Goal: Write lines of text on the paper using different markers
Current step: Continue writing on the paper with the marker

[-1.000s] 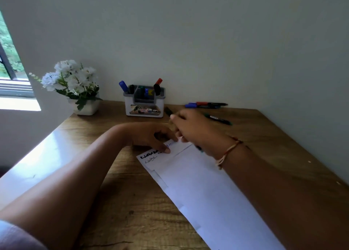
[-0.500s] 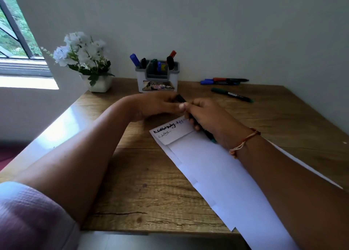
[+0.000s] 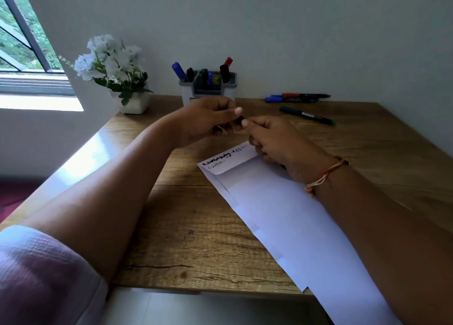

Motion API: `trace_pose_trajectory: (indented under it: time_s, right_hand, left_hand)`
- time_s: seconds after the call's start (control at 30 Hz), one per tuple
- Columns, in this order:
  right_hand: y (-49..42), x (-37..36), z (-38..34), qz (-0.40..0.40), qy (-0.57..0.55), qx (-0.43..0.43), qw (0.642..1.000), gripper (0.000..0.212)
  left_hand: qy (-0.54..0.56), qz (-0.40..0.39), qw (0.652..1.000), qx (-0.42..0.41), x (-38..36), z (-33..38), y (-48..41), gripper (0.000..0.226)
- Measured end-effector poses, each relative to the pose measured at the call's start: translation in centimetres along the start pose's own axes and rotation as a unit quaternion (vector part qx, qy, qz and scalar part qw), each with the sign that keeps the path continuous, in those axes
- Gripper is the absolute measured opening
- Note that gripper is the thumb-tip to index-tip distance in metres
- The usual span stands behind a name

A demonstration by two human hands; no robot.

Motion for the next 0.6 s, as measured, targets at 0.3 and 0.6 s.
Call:
trace_pose_trajectory:
  time_s: [0.3,0.6]
  right_hand:
    - [-0.5,0.0,0.1,0.027,-0.073,-0.074,0.994,0.018]
    - [-0.9,0.4,0.4,0.005,-0.178,-0.137,0.974,0.027]
  left_hand:
    - [0.22,0.174,0.96,0.006,2.0,-0.6,-0.4,0.014]
    - [-0.181,-0.137,0.967,0.112,1.0,-0.5,0.9,0.015]
Point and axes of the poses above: each hand's wrist, its own y-axis away from the middle knuckle, its own x-axis out of the back of the hand, z = x × y, the point moved 3 cm from there along -y, towards the middle knuckle, and after that the axes turned 11 degrees about -x, right-handed, at the moved point
